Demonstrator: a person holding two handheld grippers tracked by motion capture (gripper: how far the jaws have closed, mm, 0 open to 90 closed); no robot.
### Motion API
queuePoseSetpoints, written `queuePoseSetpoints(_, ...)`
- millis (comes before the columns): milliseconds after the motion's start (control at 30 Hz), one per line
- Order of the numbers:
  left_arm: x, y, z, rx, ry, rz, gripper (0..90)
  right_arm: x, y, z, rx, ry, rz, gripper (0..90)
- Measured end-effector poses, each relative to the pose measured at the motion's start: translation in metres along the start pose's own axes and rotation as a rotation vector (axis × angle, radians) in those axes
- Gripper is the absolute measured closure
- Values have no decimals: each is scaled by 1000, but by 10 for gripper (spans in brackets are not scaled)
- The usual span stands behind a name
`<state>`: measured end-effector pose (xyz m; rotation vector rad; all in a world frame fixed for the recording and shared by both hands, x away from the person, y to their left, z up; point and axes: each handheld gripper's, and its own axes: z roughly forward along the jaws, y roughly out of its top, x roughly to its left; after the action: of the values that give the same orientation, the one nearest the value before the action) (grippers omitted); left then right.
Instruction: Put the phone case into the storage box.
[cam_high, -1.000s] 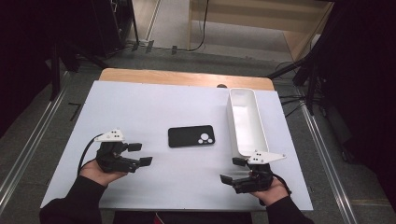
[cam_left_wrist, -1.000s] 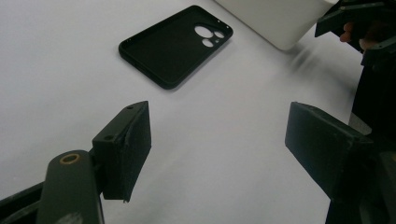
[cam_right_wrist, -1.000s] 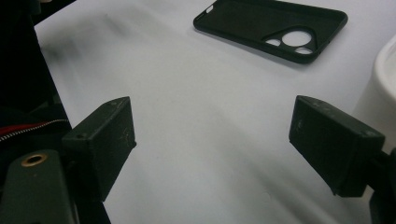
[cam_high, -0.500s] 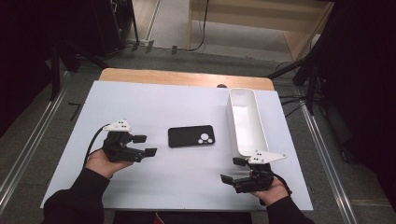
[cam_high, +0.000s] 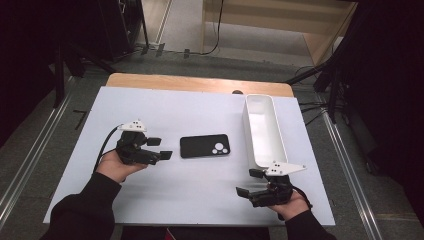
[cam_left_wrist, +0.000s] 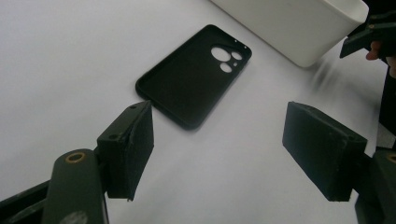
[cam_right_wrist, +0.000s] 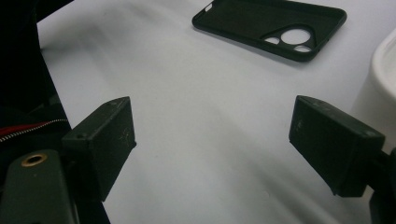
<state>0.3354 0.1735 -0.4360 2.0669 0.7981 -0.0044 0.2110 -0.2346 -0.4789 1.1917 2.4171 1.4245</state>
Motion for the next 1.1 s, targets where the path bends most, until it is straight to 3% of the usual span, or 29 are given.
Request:
queuePoseSetpoints(300, 9, 16, 20, 10, 3, -3, 266, 0, 0, 1, 0, 0, -4, 129)
queuePoseSetpoints(667, 7, 33, 46, 26, 16, 53, 266, 0, 0, 1, 0, 0, -6, 129)
queuePoseSetpoints(833, 4, 41, 58, 26, 1, 77, 266, 1, 0, 1, 6, 5, -6, 129)
queuePoseSetpoints(1100, 6, 41, 69, 33, -2, 64, 266, 2, 0, 1, 5, 9, -12, 129)
